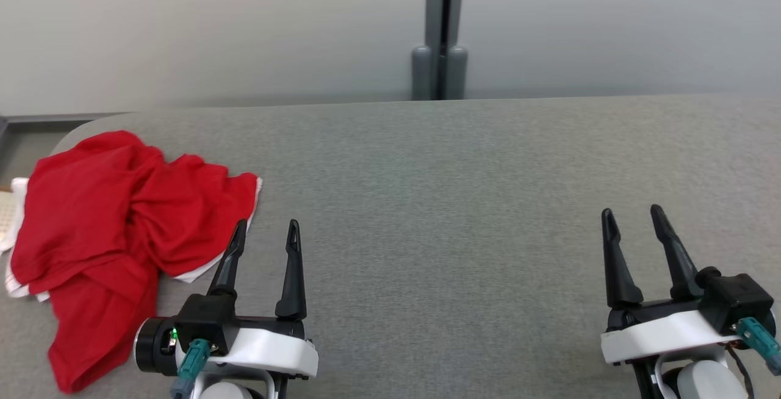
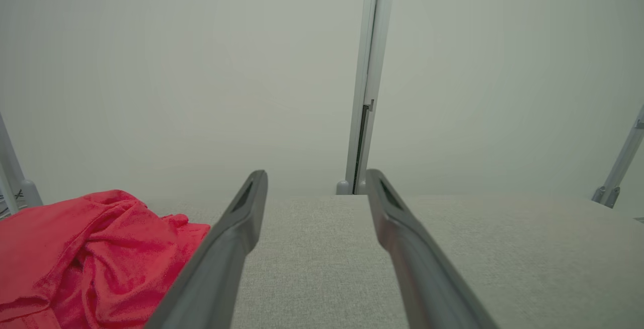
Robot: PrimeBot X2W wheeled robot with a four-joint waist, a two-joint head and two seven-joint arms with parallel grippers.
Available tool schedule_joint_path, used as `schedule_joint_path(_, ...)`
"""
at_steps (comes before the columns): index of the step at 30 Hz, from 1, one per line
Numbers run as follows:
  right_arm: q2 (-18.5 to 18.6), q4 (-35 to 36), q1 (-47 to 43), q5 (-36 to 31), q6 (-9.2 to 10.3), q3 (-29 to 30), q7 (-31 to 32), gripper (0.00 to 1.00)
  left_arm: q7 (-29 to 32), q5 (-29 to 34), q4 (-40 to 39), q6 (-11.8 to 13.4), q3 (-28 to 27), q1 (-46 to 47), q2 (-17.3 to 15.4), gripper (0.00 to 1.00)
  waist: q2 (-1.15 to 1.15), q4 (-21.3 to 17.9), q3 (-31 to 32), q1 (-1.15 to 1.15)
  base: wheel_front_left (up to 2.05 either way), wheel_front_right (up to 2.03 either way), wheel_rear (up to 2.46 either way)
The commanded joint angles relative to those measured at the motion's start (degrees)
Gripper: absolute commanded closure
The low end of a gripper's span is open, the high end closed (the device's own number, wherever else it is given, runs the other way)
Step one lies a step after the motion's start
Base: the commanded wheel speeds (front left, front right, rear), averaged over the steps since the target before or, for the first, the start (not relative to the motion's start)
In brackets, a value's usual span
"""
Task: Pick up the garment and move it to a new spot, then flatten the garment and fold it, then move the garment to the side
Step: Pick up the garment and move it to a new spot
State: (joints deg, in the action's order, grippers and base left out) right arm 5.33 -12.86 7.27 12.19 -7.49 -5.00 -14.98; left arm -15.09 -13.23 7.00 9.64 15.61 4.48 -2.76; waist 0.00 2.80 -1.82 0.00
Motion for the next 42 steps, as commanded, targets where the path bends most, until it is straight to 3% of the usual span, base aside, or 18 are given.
schedule_joint_path(1, 0.38, -0.25, -0.41, 0.15, -0.01, -0.51, -0.31, 0.0, -0.12, -0.21, -0.19, 0.39, -0.25, 0.71, -0.22, 0.0, 0.0, 2.6, 0.03, 0.0, 0.0, 0.0, 0.0)
schedule_joint_path(12, 0.11, -0.03, -1.4, 0.09, 0.0, -2.23, -0.2, 0.0, -0.12, 0.82, -1.22, 1.21, -2.76, -1.19, -0.22, 0.0, 0.0, 15.93, 0.36, 0.0, 0.0, 0.0, 0.0)
schedule_joint_path(23, -0.7, -0.53, -1.36, -0.18, 0.0, -3.72, -0.21, 0.0, -0.12, 0.71, -2.33, 0.46, -5.14, -2.51, -0.2, 0.0, 0.0, 24.95, 0.62, 0.0, 0.0, 0.0, 0.0)
schedule_joint_path(32, -0.97, -1.24, -1.33, -0.21, 0.0, -4.15, -0.2, 0.0, -0.12, 1.28, -2.35, 0.07, -5.11, -2.41, -0.21, 0.0, 0.0, 25.68, 0.86, 0.0, 0.0, 0.0, 0.0)
schedule_joint_path(42, -0.77, -0.85, -0.22, -0.57, 0.0, -4.03, -0.2, 0.0, -0.12, 1.49, -1.09, -1.75, -8.92, -1.07, -0.19, 0.0, 0.0, 21.45, -0.65, 0.0, 0.0, 0.0, 0.0)
